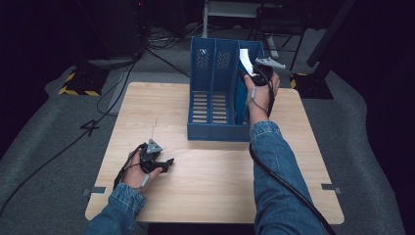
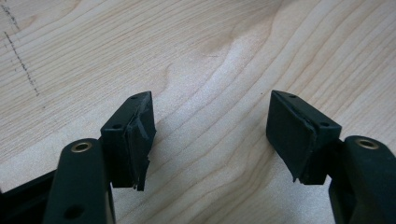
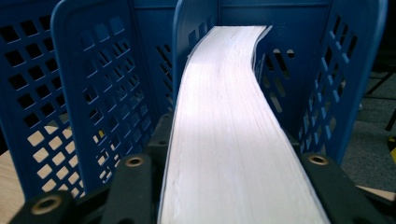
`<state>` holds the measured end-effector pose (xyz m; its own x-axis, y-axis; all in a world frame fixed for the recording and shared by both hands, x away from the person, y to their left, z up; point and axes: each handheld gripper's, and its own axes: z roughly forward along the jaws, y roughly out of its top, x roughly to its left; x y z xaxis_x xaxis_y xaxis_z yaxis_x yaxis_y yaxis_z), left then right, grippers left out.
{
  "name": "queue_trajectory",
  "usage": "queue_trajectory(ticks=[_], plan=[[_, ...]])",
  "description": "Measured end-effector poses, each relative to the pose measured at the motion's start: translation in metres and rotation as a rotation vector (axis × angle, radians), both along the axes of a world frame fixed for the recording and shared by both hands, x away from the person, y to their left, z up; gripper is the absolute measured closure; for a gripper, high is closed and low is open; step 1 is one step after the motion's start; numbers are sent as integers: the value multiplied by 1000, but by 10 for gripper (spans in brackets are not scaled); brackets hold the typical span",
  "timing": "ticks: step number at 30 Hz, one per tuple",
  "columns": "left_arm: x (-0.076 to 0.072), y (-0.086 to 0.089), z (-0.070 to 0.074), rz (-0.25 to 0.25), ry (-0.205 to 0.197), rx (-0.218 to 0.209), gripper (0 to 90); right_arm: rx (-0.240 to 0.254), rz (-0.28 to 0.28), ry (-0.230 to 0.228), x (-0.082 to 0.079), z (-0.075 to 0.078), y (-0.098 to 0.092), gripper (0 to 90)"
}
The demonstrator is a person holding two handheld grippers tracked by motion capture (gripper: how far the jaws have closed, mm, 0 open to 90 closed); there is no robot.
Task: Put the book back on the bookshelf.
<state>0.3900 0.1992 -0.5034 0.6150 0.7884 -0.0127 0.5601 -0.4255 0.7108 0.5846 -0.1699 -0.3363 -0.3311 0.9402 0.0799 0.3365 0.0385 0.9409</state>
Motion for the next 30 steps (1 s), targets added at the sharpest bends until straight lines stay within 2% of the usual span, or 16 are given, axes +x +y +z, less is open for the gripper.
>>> queue_trajectory(ticks=[3, 7, 11, 15, 16, 20, 30], plan=[[0, 0, 0, 0, -1, 0, 331, 0, 11, -6, -3, 4, -3, 459], [0, 0, 0, 0, 2, -5, 332, -6, 53, -12, -10, 13, -9, 411], [-1, 1, 0, -3, 5, -2, 331, -19, 90, -25, -26, 28, -16, 401], [-4, 4, 0, 8, 4, -6, 337, -53, 134, -34, -43, 43, -22, 402], [-4, 4, 0, 8, 4, -6, 336, -53, 134, -34, -43, 43, -22, 402], [-8, 11, 0, 14, 4, -5, 319, -39, 187, -26, -69, 55, -32, 385], [-9, 13, 0, 21, 5, -2, 302, -91, 245, -1, -124, 61, -57, 372]])
